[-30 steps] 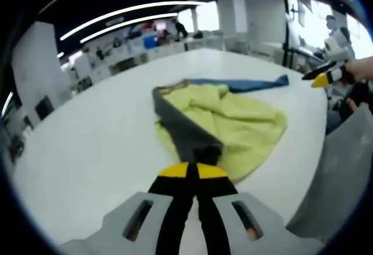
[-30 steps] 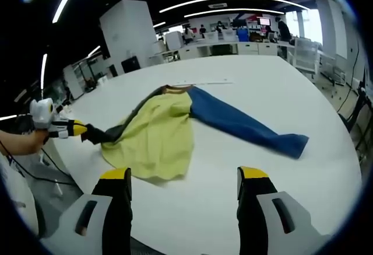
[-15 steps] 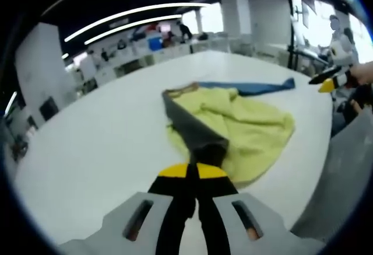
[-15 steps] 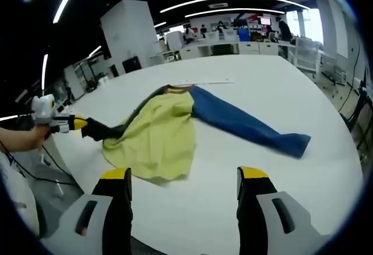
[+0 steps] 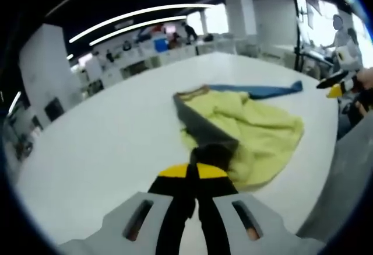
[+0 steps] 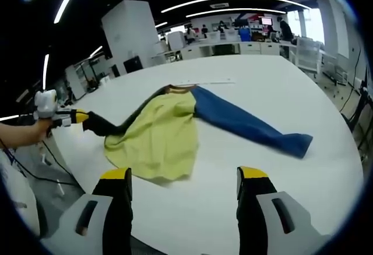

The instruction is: Fold the garment on the visible template until the final outline fits inside the template.

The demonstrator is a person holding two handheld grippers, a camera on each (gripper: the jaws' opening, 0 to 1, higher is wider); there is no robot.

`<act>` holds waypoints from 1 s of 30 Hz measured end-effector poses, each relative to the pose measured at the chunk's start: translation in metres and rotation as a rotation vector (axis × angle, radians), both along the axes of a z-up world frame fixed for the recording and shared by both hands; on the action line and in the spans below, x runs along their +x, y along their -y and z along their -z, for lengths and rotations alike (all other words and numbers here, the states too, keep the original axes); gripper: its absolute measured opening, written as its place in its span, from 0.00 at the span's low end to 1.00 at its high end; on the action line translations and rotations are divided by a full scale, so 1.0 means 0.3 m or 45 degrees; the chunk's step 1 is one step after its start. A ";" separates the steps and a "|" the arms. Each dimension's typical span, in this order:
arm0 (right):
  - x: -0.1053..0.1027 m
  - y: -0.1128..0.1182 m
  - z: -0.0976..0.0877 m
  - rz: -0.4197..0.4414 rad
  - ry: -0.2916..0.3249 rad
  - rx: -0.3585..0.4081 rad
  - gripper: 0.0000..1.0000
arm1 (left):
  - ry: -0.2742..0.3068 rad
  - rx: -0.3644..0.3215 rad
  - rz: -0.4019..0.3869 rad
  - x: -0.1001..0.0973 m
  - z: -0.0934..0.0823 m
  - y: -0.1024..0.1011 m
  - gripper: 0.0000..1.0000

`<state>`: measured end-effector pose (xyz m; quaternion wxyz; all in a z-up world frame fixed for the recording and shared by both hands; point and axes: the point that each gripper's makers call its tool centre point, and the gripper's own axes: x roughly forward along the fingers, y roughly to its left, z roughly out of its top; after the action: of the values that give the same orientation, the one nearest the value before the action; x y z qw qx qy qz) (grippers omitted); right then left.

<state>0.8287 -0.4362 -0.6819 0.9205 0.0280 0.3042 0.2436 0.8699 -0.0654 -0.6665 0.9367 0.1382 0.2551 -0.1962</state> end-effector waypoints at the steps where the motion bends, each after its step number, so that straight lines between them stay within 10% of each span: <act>1: 0.000 -0.001 0.001 0.000 -0.001 0.001 0.73 | 0.003 0.005 -0.003 0.005 -0.004 -0.008 0.00; 30: -0.023 -0.001 0.015 0.002 -0.021 0.002 0.73 | 0.029 -0.009 -0.128 0.078 -0.059 -0.164 0.00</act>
<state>0.8219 -0.4358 -0.6863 0.9181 0.0309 0.3118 0.2428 0.8934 -0.0162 -0.6488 0.9487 0.1243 0.2502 -0.1482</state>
